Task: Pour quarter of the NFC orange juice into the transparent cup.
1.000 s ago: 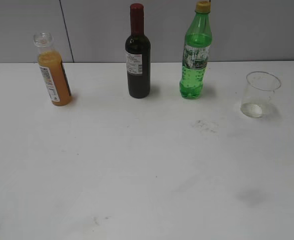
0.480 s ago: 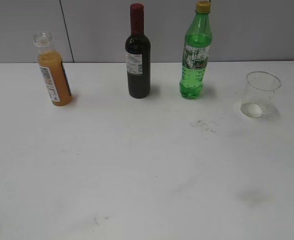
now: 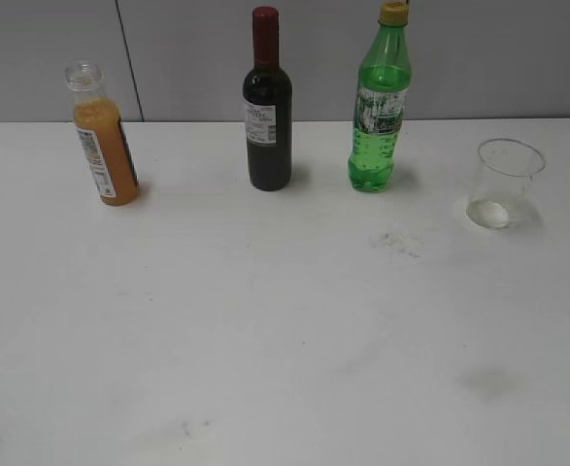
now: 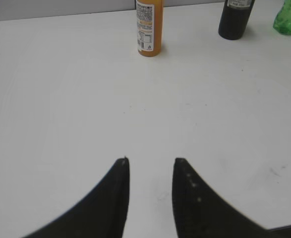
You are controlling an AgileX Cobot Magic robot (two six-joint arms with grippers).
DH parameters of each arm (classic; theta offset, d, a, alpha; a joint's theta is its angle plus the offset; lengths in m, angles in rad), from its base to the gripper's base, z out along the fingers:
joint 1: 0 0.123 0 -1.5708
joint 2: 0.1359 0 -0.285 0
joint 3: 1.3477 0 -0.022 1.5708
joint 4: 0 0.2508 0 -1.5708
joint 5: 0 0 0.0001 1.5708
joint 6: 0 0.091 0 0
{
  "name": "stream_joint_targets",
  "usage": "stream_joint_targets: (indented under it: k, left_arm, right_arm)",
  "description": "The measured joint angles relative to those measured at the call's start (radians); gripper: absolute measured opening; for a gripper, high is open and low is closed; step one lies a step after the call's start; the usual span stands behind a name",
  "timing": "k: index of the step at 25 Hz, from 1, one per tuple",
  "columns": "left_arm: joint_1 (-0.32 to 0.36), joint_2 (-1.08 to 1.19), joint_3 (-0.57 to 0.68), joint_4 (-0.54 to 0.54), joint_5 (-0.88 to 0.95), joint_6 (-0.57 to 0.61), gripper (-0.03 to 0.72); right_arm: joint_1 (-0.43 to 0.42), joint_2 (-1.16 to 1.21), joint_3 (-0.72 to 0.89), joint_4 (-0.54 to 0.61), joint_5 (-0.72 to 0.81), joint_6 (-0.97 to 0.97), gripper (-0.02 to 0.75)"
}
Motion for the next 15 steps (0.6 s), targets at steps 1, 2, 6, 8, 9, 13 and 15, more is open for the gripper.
stream_joint_targets:
  k: [1,2,6,8,9,13,15]
  left_arm:
    - [0.0,0.0,0.0,0.0,0.0,0.0,0.236]
    - [0.0,0.0,0.0,0.0,0.0,0.0,0.236]
    - [0.0,0.0,0.0,0.0,0.0,0.0,0.236]
    - [0.0,0.0,0.0,0.0,0.0,0.0,0.236]
    - [0.0,0.0,0.0,0.0,0.0,0.0,0.236]
    - [0.0,0.0,0.0,0.0,0.0,0.0,0.236]
    - [0.0,0.0,0.0,0.0,0.0,0.0,0.236]
  right_arm:
    - [0.0,0.0,0.016,0.0,-0.028,0.0,0.552]
    - [0.0,0.0,0.031,0.0,-0.046,0.0,0.552]
    - [0.0,0.017,0.072,0.0,-0.089,0.0,0.552]
    - [0.0,0.049,0.084,0.0,-0.124,0.0,0.552]
    - [0.0,0.072,0.087,0.0,-0.139,0.0,0.552]
    - [0.0,0.178,0.088,0.0,-0.22,0.0,0.552]
    - [0.0,0.239,0.088,0.0,-0.261,0.0,0.552]
